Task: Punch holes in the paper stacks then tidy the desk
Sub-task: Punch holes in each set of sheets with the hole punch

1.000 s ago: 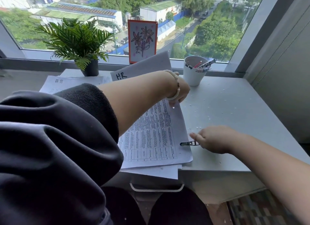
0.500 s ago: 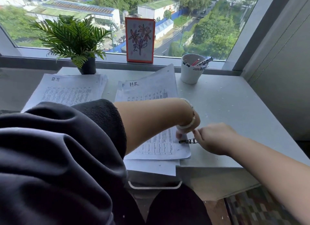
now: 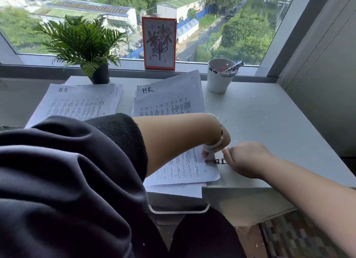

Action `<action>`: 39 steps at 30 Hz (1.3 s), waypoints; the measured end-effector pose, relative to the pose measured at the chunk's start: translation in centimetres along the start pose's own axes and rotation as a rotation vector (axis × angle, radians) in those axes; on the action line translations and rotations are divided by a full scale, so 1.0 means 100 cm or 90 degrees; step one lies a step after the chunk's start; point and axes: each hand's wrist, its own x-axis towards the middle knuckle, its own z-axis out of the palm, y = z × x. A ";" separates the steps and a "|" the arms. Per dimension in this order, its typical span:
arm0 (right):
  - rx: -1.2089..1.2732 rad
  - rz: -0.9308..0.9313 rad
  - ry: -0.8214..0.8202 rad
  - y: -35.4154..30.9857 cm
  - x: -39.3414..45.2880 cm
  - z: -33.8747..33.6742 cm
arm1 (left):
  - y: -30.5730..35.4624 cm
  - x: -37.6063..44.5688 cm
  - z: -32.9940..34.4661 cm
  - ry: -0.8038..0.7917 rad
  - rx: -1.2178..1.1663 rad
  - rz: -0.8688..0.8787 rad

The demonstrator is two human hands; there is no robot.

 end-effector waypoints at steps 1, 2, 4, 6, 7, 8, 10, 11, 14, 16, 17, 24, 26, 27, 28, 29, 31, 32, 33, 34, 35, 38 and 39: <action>-0.001 0.004 -0.006 0.000 0.000 -0.002 | -0.001 -0.002 -0.001 -0.009 -0.003 -0.006; 0.000 0.009 -0.009 -0.001 0.000 -0.005 | -0.002 -0.003 -0.002 -0.012 -0.007 -0.009; 0.007 0.029 -0.018 -0.002 0.002 -0.011 | -0.005 -0.006 -0.003 0.000 -0.008 0.000; 0.018 0.053 -0.037 -0.003 0.002 -0.016 | -0.006 -0.011 -0.004 0.009 -0.008 -0.004; 0.022 0.063 -0.051 -0.004 0.001 -0.018 | -0.005 -0.014 -0.005 0.016 -0.008 -0.018; 0.027 0.073 -0.068 -0.006 0.001 -0.020 | -0.003 -0.015 -0.006 0.021 -0.005 -0.027; 0.038 0.093 -0.107 -0.009 0.002 -0.025 | 0.000 -0.019 -0.006 0.015 0.004 -0.029; 0.046 0.098 -0.126 -0.010 0.002 -0.027 | 0.001 -0.022 -0.006 0.014 0.002 -0.026; 0.078 0.102 -0.165 -0.006 0.001 -0.032 | 0.003 -0.030 -0.008 0.026 -0.030 -0.042; 0.114 0.106 -0.181 -0.003 -0.001 -0.032 | 0.003 -0.038 -0.011 0.047 -0.057 -0.068; 0.127 0.107 -0.192 -0.002 -0.001 -0.032 | 0.003 -0.043 -0.012 0.058 -0.075 -0.082; 0.057 0.096 -0.114 -0.006 -0.004 -0.033 | -0.005 -0.044 -0.008 0.036 -0.128 -0.044; 0.035 0.076 -0.077 -0.009 -0.006 -0.031 | -0.006 -0.043 -0.003 0.041 -0.121 -0.046; 0.032 0.071 -0.073 -0.010 -0.006 -0.030 | -0.005 -0.044 -0.002 0.045 -0.116 -0.049; 0.031 0.068 -0.078 -0.011 -0.007 -0.030 | -0.005 -0.044 -0.001 0.050 -0.116 -0.050; 0.032 0.067 -0.087 -0.011 -0.006 -0.030 | -0.003 -0.044 -0.001 0.053 -0.119 -0.053; 0.045 0.065 -0.114 -0.012 -0.005 -0.031 | 0.000 -0.043 -0.002 0.057 -0.105 -0.053; 0.058 0.067 -0.134 -0.012 -0.004 -0.033 | 0.002 -0.043 -0.002 0.061 -0.094 -0.051; 0.081 0.075 -0.162 -0.010 -0.004 -0.034 | 0.004 -0.043 -0.003 0.065 -0.081 -0.047; 0.123 0.090 -0.197 -0.008 -0.003 -0.035 | 0.004 -0.043 -0.003 0.072 -0.078 -0.044; 0.182 0.111 -0.236 -0.006 -0.003 -0.037 | 0.004 -0.043 -0.003 0.080 -0.088 -0.042; 0.283 0.134 -0.289 0.000 -0.005 -0.041 | -0.002 -0.047 -0.005 0.098 -0.136 -0.040; 0.285 0.129 -0.291 0.001 -0.005 -0.042 | -0.004 -0.048 -0.006 0.100 -0.158 -0.037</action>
